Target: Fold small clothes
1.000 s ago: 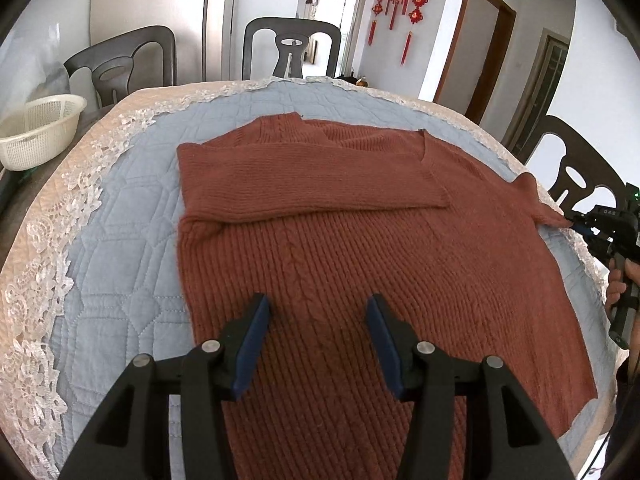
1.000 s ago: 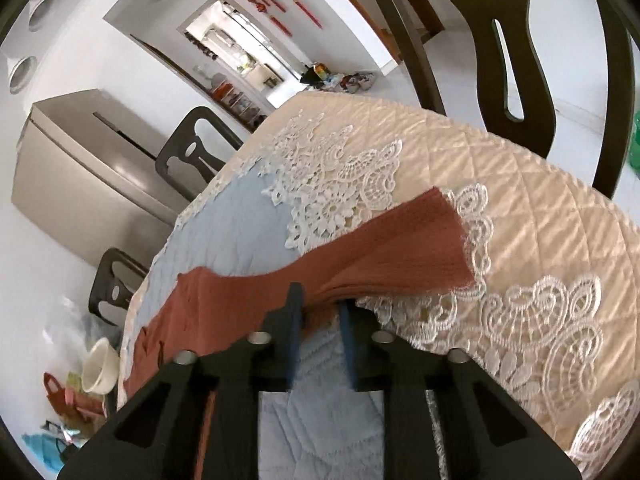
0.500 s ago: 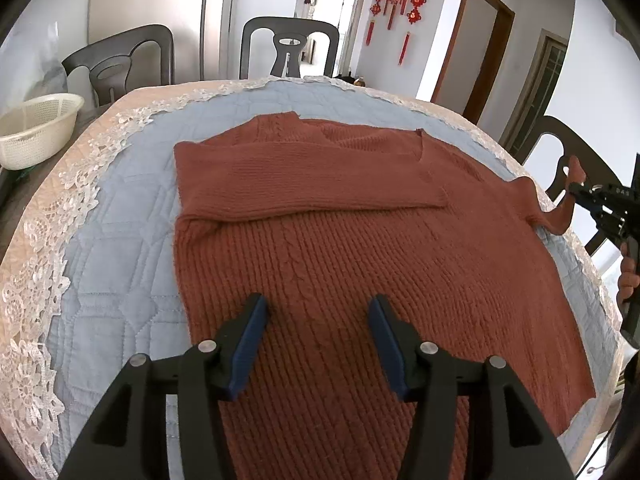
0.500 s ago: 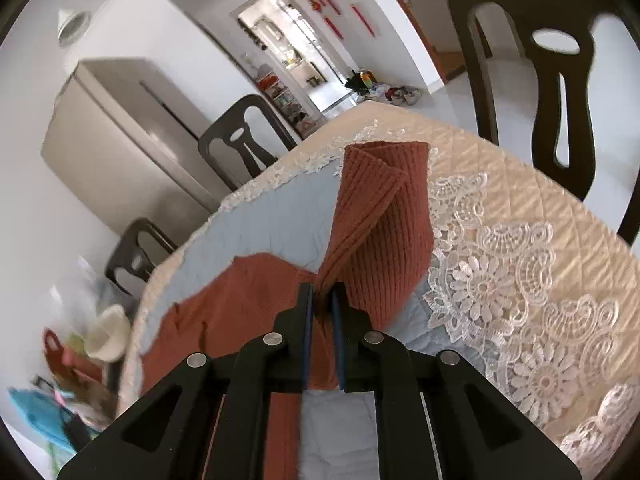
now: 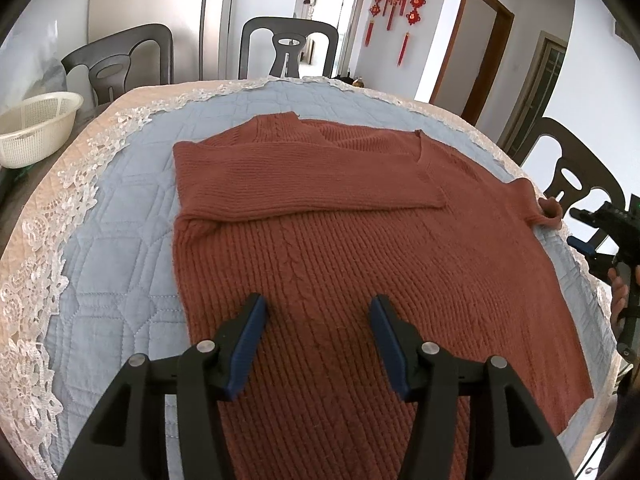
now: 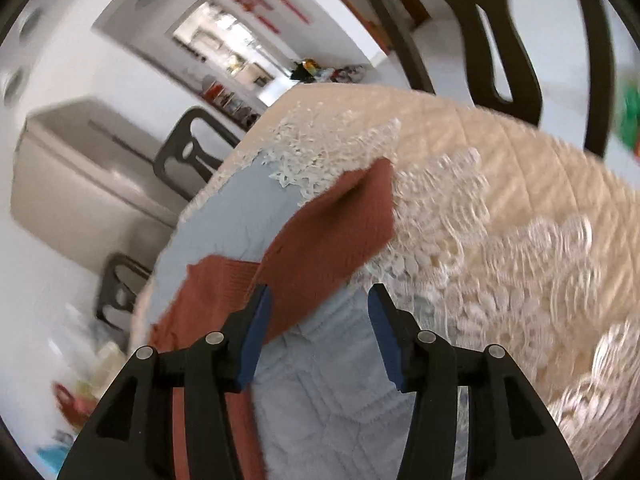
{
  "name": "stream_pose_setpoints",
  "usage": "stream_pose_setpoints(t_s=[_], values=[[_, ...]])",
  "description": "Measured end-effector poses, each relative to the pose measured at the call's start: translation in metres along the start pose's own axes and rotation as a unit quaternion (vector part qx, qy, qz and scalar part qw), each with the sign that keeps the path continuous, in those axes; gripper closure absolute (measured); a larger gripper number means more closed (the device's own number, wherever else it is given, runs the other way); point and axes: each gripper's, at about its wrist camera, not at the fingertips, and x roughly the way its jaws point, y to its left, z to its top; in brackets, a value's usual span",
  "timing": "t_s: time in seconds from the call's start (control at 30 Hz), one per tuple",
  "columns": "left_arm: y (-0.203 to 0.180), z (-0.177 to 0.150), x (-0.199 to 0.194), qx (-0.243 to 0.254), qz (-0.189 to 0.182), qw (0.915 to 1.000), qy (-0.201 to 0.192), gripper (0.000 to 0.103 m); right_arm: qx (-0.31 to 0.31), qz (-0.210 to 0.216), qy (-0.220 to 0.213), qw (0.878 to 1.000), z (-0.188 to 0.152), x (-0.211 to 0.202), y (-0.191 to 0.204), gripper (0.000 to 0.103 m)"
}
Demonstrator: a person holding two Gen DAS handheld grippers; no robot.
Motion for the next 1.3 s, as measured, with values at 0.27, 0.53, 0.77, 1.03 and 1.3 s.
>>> stream_pose_setpoints(t_s=[0.27,0.53,0.77,1.03,1.3], values=[[-0.004,0.0,0.002,0.012,0.012,0.9999,0.002,0.044,-0.073,-0.048,0.017,0.996,0.014,0.028,0.051,0.052],[-0.001,0.0,0.001,0.005,0.002,1.0,0.001,0.044,-0.146,-0.148,0.028,0.978,0.009,0.057,0.064,0.093],[-0.004,0.0,0.002,0.011,0.006,0.9999,0.002,0.042,-0.179,-0.05,-0.033,0.982,0.007,0.027,0.098,0.097],[-0.005,0.0,0.003,0.015,0.011,0.9998,0.003,0.042,-0.328,0.103,0.024,0.939,-0.05,0.049,0.21,0.095],[-0.001,-0.001,0.001,0.008,0.002,1.0,0.001,0.042,-0.355,0.142,0.11,0.917,-0.095,0.077,0.198,0.071]])
